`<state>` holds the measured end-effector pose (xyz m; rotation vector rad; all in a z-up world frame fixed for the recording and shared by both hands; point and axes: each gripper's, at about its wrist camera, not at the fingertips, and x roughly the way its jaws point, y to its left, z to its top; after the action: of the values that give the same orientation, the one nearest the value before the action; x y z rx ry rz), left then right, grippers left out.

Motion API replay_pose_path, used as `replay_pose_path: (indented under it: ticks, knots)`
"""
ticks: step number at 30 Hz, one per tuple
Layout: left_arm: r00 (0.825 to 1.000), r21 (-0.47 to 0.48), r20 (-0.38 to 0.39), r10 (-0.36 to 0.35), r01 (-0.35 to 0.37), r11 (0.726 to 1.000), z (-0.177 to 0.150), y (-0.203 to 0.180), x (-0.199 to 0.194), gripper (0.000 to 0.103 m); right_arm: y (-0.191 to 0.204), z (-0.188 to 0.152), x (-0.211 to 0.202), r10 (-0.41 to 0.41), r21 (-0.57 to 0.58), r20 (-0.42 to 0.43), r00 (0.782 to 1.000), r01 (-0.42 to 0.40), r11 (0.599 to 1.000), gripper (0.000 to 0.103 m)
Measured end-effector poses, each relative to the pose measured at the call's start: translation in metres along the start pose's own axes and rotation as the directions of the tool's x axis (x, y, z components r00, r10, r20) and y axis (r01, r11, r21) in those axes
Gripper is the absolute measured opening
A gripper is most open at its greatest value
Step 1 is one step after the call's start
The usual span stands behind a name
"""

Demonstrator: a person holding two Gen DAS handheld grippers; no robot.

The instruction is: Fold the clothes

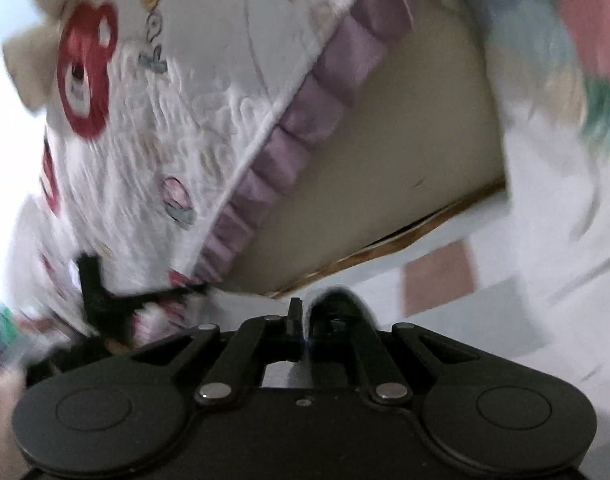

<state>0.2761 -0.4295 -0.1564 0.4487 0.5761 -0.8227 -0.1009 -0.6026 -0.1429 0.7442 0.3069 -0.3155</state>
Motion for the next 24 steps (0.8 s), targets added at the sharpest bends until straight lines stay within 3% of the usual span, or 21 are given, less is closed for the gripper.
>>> replay_pose_path:
  ticks: [3, 4, 7, 11, 13, 14, 18, 20, 22, 24]
  knots:
    - [0.998, -0.068, 0.022, 0.063, -0.062, 0.996, -0.002, 0.008, 0.004, 0.004, -0.003, -0.003, 0.012, -0.11, -0.11, -0.048, 0.993, 0.104, 0.988, 0.004]
    - [0.998, -0.111, 0.017, 0.057, -0.055, 0.992, -0.003, 0.012, 0.005, 0.015, -0.006, -0.004, 0.019, -0.14, -0.126, -0.074, 0.987, 0.13, 0.983, 0.005]
    - [0.997, -0.209, -0.008, -0.076, 0.072, 0.975, -0.013, 0.013, -0.005, 0.035, -0.013, -0.005, 0.026, -0.192, -0.093, -0.106, 0.976, 0.183, 0.979, 0.009]
    - [0.977, -0.064, -0.106, -0.187, 0.181, 0.981, -0.039, -0.025, -0.031, 0.042, -0.021, 0.002, 0.005, -0.224, -0.001, -0.082, 0.971, 0.225, 0.974, 0.01]
    - [0.946, -0.046, -0.179, -0.269, 0.265, 0.963, -0.054, -0.044, -0.045, 0.043, -0.021, 0.004, -0.003, -0.287, -0.032, -0.08, 0.955, 0.286, 0.958, 0.01]
    - [0.925, -0.045, -0.204, -0.321, 0.318, 0.947, -0.063, -0.054, -0.054, 0.045, -0.021, 0.004, -0.005, -0.276, -0.028, -0.094, 0.956, 0.275, 0.961, 0.011]
    - [0.875, 0.043, -0.265, -0.405, 0.431, 0.902, -0.096, -0.101, -0.088, 0.051, -0.023, 0.005, -0.016, -0.283, -0.034, -0.128, 0.951, 0.281, 0.959, 0.05]
    - [0.868, 0.097, -0.293, -0.402, 0.445, 0.89, -0.112, -0.122, -0.101, 0.052, -0.025, 0.006, -0.021, -0.315, -0.035, -0.118, 0.942, 0.313, 0.949, 0.051]
    - [0.864, 0.144, -0.333, -0.379, 0.444, 0.884, -0.122, -0.132, -0.102, 0.053, -0.031, 0.006, -0.031, -0.292, 0.02, -0.133, 0.947, 0.297, 0.955, 0.051]
    - [0.879, 0.222, -0.345, -0.331, 0.418, 0.881, -0.129, -0.139, -0.111, 0.056, -0.038, 0.002, -0.039, -0.211, 0.099, -0.16, 0.964, 0.228, 0.969, 0.052]
